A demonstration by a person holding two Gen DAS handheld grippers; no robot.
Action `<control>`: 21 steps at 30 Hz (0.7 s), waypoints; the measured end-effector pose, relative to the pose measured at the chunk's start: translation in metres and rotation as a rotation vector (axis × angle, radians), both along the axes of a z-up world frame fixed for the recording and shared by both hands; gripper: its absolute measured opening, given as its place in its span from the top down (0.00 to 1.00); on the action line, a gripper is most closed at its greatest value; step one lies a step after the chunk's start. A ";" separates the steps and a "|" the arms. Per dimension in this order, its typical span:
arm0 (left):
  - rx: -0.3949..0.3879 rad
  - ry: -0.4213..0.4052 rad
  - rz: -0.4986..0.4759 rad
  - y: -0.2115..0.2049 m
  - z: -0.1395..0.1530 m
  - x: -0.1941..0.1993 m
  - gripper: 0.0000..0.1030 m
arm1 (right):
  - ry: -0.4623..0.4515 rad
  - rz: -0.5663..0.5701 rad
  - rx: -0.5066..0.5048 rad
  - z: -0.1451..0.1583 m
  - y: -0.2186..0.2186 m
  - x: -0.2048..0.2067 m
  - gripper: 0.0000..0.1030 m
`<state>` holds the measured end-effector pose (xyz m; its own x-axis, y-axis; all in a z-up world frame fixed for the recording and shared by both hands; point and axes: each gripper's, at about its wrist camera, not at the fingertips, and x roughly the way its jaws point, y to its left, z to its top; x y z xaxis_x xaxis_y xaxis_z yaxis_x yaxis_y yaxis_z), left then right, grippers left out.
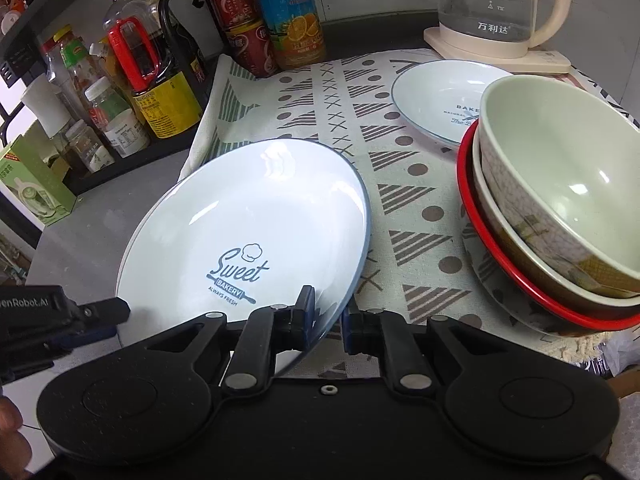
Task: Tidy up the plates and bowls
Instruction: 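Carry the 'Sweet' plate with both grippers onto the white flower-pattern plate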
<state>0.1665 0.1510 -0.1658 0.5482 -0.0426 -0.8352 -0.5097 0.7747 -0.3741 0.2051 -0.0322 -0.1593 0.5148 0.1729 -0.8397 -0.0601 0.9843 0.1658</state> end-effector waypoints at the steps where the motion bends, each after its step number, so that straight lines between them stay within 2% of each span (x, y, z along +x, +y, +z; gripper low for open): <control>1: 0.001 0.003 0.001 0.000 -0.001 0.000 0.86 | 0.000 -0.001 -0.002 0.000 0.000 0.000 0.87; 11: 0.062 0.013 0.000 -0.002 -0.002 0.006 0.86 | 0.008 0.014 -0.030 -0.002 0.003 0.003 0.85; 21: 0.035 0.019 0.010 0.003 -0.010 0.010 0.85 | 0.039 0.015 -0.025 -0.004 0.002 0.010 0.84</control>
<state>0.1761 0.1541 -0.1760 0.5321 -0.0078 -0.8466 -0.5246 0.7818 -0.3369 0.2155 -0.0298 -0.1636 0.4794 0.1586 -0.8632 -0.0686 0.9873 0.1433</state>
